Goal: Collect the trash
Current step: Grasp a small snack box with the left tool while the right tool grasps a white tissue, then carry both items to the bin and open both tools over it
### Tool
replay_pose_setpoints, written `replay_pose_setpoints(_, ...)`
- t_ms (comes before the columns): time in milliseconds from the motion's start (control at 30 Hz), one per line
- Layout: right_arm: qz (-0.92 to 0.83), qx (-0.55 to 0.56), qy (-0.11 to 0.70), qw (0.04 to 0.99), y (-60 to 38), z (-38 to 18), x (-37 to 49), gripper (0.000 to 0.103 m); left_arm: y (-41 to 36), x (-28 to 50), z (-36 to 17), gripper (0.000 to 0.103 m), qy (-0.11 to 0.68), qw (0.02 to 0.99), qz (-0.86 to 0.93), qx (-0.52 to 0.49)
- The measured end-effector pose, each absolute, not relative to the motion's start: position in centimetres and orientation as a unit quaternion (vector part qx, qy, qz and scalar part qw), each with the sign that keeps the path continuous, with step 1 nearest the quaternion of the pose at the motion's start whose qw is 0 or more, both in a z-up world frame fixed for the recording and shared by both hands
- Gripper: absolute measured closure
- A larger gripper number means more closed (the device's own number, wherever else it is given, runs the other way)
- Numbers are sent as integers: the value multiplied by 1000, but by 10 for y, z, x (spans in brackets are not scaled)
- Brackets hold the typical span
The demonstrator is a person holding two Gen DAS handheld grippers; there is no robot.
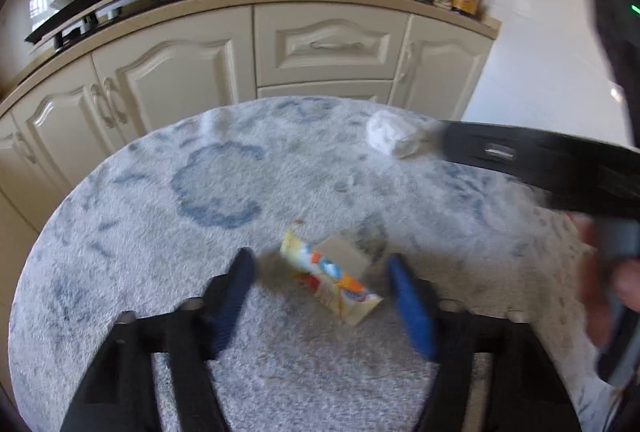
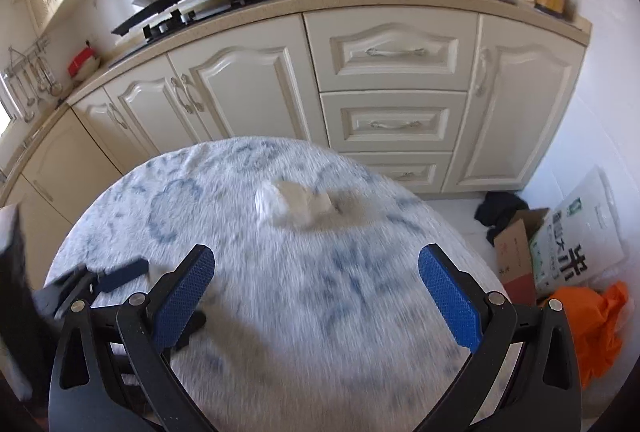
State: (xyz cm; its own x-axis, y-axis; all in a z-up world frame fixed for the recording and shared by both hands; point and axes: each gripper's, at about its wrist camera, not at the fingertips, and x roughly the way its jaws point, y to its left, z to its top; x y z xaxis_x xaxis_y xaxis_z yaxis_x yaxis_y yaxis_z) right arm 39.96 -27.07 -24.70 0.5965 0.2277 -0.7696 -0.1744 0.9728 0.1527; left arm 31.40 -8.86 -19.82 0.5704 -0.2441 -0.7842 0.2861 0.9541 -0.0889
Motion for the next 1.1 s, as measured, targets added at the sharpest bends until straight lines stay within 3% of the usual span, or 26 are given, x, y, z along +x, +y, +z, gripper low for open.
replay_pose_setpoints(33,116,31,441,890,-266,-252,407,1,-88,318,-198,63,438,886,-153,22)
replay_pose_setpoints(100,126,36,448,884,-259,-261,421,9,-84,328,-201,63,437,886,-157,8)
replay_pose_setpoints(267,120,-8,455,882,-238,-274,433,52,-71,340,-204,63,437,886,-153,-20)
replay_pose_setpoints(333,125,-16,453,882,-235,-274,427,63,-66,341,-205,63,438,887,-147,-27)
replay_pose_setpoints(700,144,49,443,884,-269,-246,323,66,-62,302,-182,63,405,901,-147,-53)
replay_pose_setpoints(1100,113,98,388,909,-330,-179,189,66,-76,154,-127,63,337,922,-189,-30)
